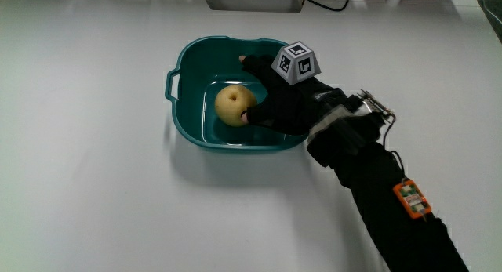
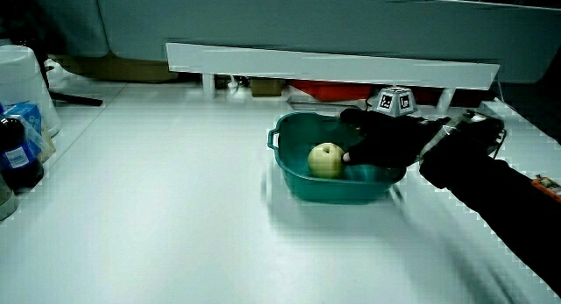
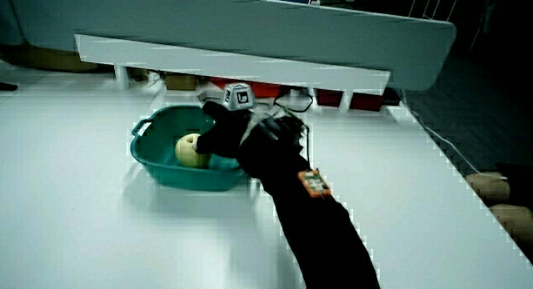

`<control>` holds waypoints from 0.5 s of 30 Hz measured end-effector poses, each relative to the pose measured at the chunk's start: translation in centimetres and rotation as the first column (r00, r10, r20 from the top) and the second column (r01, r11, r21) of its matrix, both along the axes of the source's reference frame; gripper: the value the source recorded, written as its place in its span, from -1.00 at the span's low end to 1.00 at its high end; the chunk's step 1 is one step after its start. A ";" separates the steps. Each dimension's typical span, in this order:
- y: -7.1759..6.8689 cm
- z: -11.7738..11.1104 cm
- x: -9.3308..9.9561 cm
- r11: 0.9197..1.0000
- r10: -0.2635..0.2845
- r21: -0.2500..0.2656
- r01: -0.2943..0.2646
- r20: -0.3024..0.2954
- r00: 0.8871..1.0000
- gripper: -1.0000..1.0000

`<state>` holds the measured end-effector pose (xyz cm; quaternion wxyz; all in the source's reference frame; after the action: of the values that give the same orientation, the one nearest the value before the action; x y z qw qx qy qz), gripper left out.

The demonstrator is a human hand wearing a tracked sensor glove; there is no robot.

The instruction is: Pick pear from plate

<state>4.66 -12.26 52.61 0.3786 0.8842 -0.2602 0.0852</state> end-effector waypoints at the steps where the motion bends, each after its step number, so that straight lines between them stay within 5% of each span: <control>1: 0.1 0.1 -0.2 1.000 0.004 0.002 -0.004 0.010 1.000 0.00; 8: 0.5 1.0 -0.3 0.998 0.053 0.014 -0.054 0.052 0.997 0.00; 15: 0.9 2.2 -1.1 0.999 0.035 0.003 -0.035 0.036 0.999 0.39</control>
<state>3.52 -11.38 54.81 0.3705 0.8877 -0.2516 0.1073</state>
